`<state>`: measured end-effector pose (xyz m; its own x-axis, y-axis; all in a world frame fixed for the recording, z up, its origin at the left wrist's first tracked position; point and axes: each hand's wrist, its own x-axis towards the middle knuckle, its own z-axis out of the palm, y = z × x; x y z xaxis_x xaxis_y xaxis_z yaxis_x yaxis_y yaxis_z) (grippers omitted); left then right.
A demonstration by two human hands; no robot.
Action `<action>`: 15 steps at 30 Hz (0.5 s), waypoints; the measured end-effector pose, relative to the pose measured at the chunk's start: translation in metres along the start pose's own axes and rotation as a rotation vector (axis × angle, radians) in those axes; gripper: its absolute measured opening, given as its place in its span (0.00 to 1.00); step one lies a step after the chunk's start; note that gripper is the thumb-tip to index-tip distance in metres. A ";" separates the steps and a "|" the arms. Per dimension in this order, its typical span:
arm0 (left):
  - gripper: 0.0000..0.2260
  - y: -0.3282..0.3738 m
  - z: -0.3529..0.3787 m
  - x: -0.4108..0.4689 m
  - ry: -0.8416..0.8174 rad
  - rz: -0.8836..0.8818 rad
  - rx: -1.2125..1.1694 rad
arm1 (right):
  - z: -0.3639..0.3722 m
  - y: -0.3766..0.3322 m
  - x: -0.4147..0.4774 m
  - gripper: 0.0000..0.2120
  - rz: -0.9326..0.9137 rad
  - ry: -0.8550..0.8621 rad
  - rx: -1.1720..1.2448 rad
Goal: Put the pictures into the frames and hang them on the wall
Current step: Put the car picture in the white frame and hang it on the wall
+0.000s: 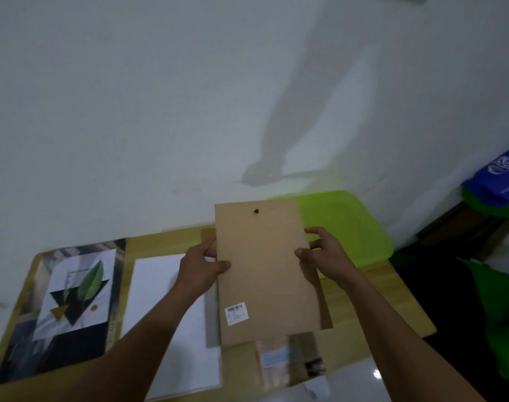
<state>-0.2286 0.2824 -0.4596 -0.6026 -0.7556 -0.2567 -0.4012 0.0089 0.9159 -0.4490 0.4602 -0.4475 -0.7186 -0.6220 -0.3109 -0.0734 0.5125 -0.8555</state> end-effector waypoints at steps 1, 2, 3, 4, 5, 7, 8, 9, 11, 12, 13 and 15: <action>0.33 0.005 0.017 0.006 0.005 -0.010 -0.004 | -0.015 0.003 0.008 0.28 0.002 -0.006 -0.017; 0.33 0.009 0.034 0.012 0.005 -0.020 -0.004 | -0.030 0.007 0.017 0.29 0.003 -0.011 -0.029; 0.33 0.012 0.050 0.019 0.002 -0.025 -0.005 | -0.044 0.012 0.026 0.30 0.008 -0.014 -0.037; 0.33 0.015 0.065 0.026 0.000 -0.027 -0.003 | -0.056 0.017 0.037 0.32 0.013 -0.018 -0.051; 0.33 0.018 0.079 0.032 -0.001 -0.029 0.005 | -0.066 0.023 0.047 0.34 0.021 -0.024 -0.066; 0.32 0.023 0.102 0.045 0.005 -0.033 0.037 | -0.080 0.034 0.067 0.36 0.023 -0.036 -0.112; 0.32 0.026 0.112 0.050 0.015 -0.033 0.058 | -0.086 0.039 0.077 0.38 0.021 -0.038 -0.131; 0.31 0.027 0.121 0.055 0.030 -0.033 0.081 | -0.090 0.043 0.085 0.39 0.019 -0.034 -0.148; 0.30 0.028 0.135 0.064 0.057 -0.036 0.130 | -0.096 0.053 0.100 0.40 0.015 -0.015 -0.198; 0.30 0.027 0.142 0.069 0.066 -0.044 0.156 | -0.098 0.056 0.106 0.40 0.015 -0.007 -0.224; 0.31 0.026 0.147 0.073 0.076 -0.059 0.184 | -0.100 0.058 0.110 0.39 0.016 0.002 -0.243; 0.33 0.024 0.156 0.081 0.102 -0.097 0.236 | -0.102 0.059 0.116 0.38 0.010 0.020 -0.290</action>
<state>-0.3945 0.3237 -0.5064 -0.4860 -0.8221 -0.2966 -0.6107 0.0767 0.7881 -0.6067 0.4790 -0.4922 -0.7335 -0.6060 -0.3078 -0.2594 0.6681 -0.6974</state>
